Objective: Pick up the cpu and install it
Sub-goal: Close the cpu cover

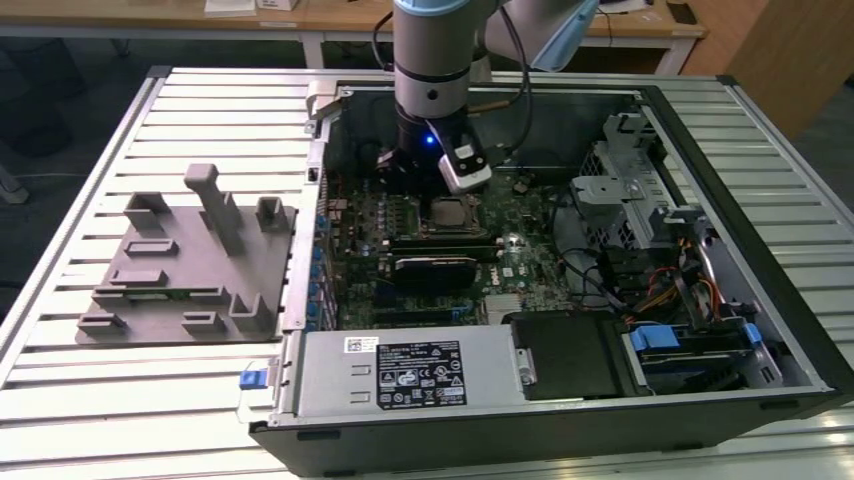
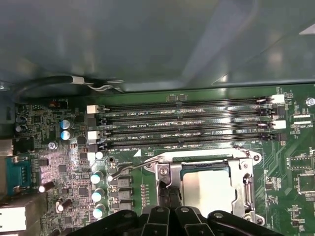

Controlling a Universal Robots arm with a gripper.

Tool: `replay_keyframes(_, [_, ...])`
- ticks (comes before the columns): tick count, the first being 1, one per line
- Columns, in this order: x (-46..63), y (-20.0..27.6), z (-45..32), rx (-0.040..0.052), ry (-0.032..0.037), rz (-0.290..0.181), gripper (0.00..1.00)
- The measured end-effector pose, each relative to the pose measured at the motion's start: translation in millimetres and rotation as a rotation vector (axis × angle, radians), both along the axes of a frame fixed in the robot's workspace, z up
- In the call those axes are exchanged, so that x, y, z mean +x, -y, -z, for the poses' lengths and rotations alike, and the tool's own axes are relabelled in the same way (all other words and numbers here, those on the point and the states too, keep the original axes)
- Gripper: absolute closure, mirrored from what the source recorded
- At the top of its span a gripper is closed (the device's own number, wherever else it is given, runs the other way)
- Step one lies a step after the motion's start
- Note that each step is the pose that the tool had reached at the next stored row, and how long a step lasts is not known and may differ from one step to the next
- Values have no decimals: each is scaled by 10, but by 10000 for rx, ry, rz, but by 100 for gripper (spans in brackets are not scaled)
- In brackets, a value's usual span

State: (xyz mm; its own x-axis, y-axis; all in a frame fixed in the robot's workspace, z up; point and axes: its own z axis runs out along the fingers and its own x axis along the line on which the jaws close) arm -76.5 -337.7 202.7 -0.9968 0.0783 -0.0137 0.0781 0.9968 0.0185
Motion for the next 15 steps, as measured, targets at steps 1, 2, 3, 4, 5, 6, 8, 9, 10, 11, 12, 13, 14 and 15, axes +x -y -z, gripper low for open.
replay_keyframes(1, [0,0,-10,0,1,0,89])
replay_keyframes(2, [0,0,-21,0,1,-1,89])
replay_keyframes(3, [0,0,-36,0,1,-1,89])
replay_keyframes(4, [0,-1,-55,0,2,-1,89])
replay_keyframes(5, [0,-1,-76,0,2,-1,89])
replay_keyframes(6, [0,-2,-100,-1,2,0,89])
replay_keyframes(8, [0,-2,-157,1,3,0,89])
replay_keyframes(9, [0,-2,-190,0,3,0,89])
replay_keyframes(10, [0,-2,-223,0,5,-1,89])
replay_keyframes(11, [0,-2,-258,0,6,-1,89])
replay_keyframes(12, [0,-2,-290,-1,8,-1,89])
replay_keyframes(13, [0,-3,-322,1,12,0,89])
replay_keyframes(14, [0,-3,-356,-1,14,-1,89])
replay_keyframes(15, [0,-3,-386,0,18,-1,89])
